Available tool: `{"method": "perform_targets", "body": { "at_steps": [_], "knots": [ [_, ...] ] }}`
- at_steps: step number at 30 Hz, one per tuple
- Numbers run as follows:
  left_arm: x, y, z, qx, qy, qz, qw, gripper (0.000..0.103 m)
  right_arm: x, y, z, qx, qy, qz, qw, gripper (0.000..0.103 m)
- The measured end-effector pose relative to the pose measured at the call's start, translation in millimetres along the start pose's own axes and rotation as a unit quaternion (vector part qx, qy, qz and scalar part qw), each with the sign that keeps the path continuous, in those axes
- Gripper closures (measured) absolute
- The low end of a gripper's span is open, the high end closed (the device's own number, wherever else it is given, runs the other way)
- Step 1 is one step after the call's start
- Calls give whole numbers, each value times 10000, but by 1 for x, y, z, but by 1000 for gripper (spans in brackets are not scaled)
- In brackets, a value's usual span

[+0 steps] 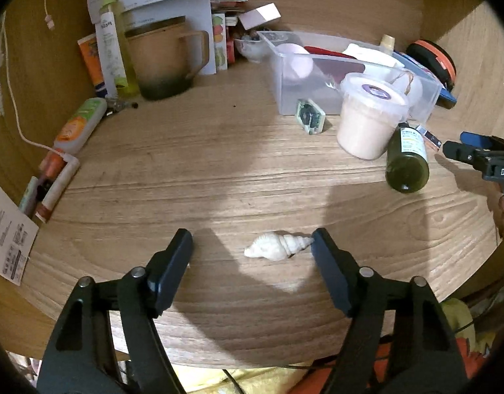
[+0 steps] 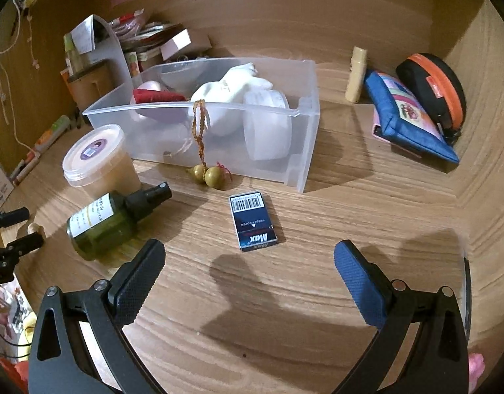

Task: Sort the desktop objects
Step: 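Move the left tool to the white seashell while the right approaches the Max box, then close the left tool on the seashell while the right grasps the blue Max box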

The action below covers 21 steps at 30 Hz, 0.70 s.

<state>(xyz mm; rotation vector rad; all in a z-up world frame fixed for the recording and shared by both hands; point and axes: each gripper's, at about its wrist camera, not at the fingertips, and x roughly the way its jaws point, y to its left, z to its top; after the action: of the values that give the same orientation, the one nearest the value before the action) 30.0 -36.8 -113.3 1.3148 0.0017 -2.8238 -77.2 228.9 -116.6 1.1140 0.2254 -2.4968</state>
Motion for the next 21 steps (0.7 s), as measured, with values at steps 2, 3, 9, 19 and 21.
{"method": "perform_targets", "body": {
  "at_steps": [2, 3, 9, 19, 21],
  "knots": [
    [0, 0, 0, -32, -40, 30, 10000, 34, 5, -1, 3, -66, 42, 43, 10000, 2],
    [0, 1, 0, -73, -59, -3, 10000, 36, 6, -1, 4, -78, 56, 49, 9999, 3],
    [-2, -2, -1, -31, -136, -25, 9999, 54, 18, -1, 13, -248, 150, 151, 9995, 21],
    [-4, 2, -3, 46, -245, -109, 9996, 66, 36, -8, 17, -209, 396, 311, 9985, 41],
    [-4, 2, -3, 49, -254, -101, 9996, 69, 36, -4, 17, -262, 403, 275, 9985, 43]
  ]
}}
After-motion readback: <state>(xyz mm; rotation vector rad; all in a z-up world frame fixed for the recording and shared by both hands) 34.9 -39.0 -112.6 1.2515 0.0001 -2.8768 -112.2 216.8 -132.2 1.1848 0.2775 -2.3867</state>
